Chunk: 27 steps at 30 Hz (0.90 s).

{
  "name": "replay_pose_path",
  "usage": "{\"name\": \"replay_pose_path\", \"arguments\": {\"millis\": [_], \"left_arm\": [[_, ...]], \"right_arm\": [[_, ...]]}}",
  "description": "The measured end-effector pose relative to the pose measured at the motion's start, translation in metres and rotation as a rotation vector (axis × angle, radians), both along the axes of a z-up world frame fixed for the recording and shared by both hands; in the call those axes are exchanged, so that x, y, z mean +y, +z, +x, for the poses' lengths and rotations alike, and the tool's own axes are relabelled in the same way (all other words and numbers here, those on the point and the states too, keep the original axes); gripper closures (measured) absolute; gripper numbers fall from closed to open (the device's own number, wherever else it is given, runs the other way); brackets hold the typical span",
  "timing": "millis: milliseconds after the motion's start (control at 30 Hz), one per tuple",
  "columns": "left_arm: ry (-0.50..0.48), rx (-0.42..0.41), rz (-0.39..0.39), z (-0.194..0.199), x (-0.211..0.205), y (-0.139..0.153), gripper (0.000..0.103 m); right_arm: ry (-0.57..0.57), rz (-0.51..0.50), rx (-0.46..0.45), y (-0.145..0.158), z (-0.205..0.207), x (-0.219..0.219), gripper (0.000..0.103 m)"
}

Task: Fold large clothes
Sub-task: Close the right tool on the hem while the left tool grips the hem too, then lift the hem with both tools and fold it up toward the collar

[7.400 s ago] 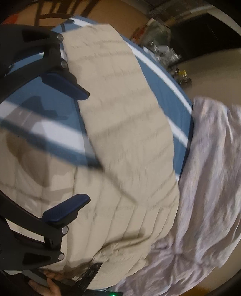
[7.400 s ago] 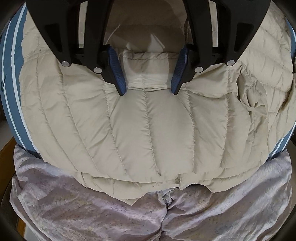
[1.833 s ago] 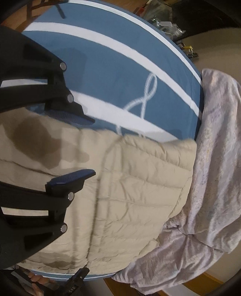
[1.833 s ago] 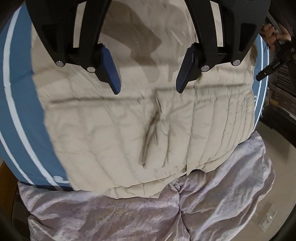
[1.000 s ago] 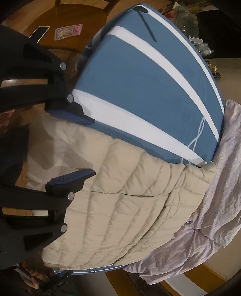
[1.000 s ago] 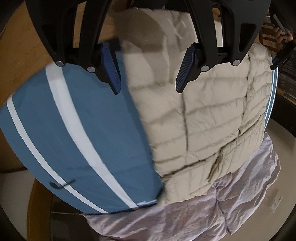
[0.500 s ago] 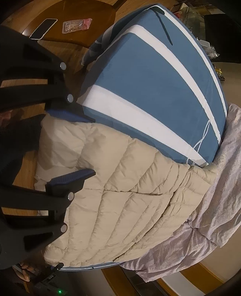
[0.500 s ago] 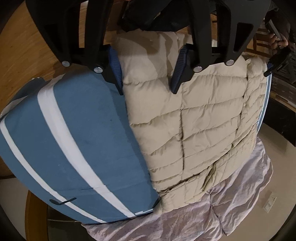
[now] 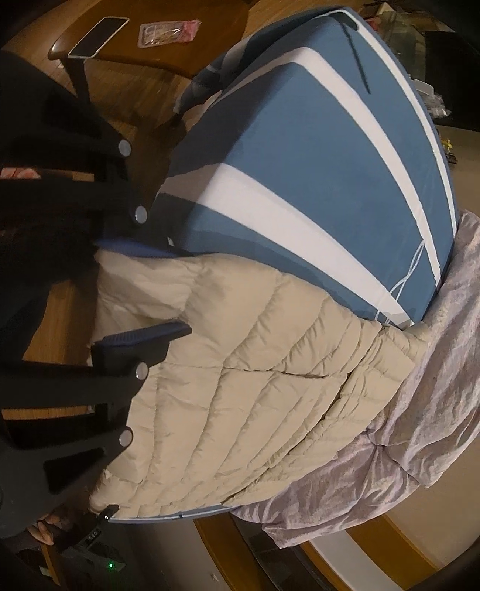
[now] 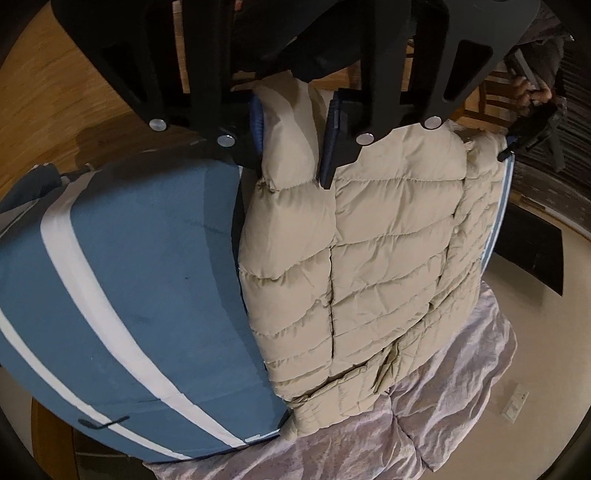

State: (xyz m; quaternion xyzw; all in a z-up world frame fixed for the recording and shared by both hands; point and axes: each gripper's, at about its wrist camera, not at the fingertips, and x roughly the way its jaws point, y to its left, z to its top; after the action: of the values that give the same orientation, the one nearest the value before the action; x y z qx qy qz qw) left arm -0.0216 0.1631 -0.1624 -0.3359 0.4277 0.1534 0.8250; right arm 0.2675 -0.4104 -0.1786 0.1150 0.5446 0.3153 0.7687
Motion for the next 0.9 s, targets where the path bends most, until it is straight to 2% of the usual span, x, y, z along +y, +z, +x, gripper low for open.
{"name": "replay_pose_path", "arguments": {"millis": [67, 133, 200, 300, 633, 900], "left_arm": [[0.005, -0.001, -0.009, -0.002, 0.0, -0.002, 0.07], [0.007, -0.002, -0.015, -0.004, -0.001, -0.003, 0.077], [0.006, -0.008, -0.015, -0.006, -0.002, -0.001, 0.089], [0.0, -0.027, -0.002, -0.006, -0.004, 0.006, 0.097], [0.007, -0.105, 0.071, 0.004, -0.001, 0.05, 0.1], [0.019, -0.164, 0.127, 0.038, 0.013, 0.09, 0.1]], "right_arm": [[0.003, 0.018, 0.017, -0.002, -0.001, -0.002, 0.087], [0.009, 0.043, 0.025, -0.002, -0.001, -0.003, 0.092], [0.009, 0.074, 0.02, 0.003, 0.0, -0.003, 0.095], [-0.001, 0.105, 0.004, 0.014, 0.004, -0.004, 0.096], [-0.023, 0.163, -0.09, 0.051, 0.026, 0.002, 0.097], [-0.039, 0.178, -0.151, 0.078, 0.057, 0.015, 0.097]]}}
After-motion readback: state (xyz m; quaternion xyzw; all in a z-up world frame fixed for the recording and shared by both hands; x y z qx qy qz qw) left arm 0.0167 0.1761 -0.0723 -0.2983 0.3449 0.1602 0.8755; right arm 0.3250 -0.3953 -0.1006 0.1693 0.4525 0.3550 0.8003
